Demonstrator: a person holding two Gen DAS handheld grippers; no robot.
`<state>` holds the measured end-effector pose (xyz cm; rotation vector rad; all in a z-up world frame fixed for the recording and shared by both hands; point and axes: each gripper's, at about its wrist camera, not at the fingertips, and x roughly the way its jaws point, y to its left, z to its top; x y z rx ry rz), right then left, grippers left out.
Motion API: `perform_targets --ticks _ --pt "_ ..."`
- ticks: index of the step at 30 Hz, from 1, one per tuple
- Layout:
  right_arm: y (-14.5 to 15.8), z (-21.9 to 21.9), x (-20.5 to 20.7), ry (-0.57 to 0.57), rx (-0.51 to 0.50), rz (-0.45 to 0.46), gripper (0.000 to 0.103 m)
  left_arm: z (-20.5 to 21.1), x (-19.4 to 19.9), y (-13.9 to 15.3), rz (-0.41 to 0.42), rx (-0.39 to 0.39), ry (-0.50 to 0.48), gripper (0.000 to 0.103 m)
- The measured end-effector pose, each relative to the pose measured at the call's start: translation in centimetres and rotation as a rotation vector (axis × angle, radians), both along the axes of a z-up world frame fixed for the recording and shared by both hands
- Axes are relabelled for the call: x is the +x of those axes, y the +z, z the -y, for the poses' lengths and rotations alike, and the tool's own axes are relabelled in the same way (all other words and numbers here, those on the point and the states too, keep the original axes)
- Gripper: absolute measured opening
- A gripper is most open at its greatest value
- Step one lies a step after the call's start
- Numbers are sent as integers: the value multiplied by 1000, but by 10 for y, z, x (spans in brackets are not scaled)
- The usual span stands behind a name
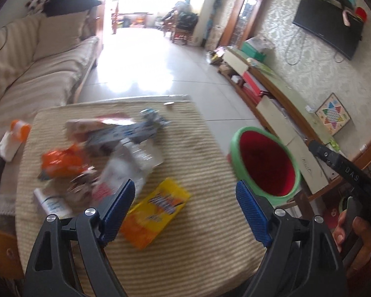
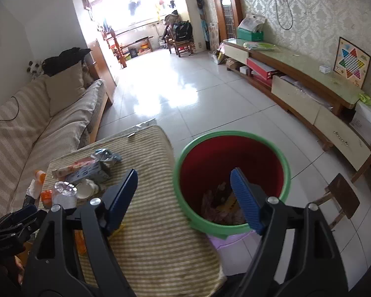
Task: Collect trash
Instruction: 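Grasp crumpled brown paper with the left tool while the right tool grasps the white milk carton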
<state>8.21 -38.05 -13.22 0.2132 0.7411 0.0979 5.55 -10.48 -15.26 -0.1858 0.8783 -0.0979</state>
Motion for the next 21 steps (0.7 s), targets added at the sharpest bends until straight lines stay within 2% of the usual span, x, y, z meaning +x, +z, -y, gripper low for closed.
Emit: perform_targets --ticks 5,9,13,19,20,21 --pt "-16 -55 -7 123 19 -63 76 -70 -37 -12 -16 53 139 83" --pt "-29 -100 -13 231 30 -125 76 -119 -66 -47 -104 105 237 83" --pt "-35 -143 -20 322 4 -144 76 -154 -86 -78 -155 79 319 83" --pt "-25 -188 -32 452 -16 -137 76 -165 -78 -120 -231 52 314 82" --pt "-22 -195 -34 470 -25 -131 76 -168 -77 -126 -241 32 310 79" --pt "-21 -200 -36 485 -27 -130 76 -169 -75 -131 -251 2 303 59"
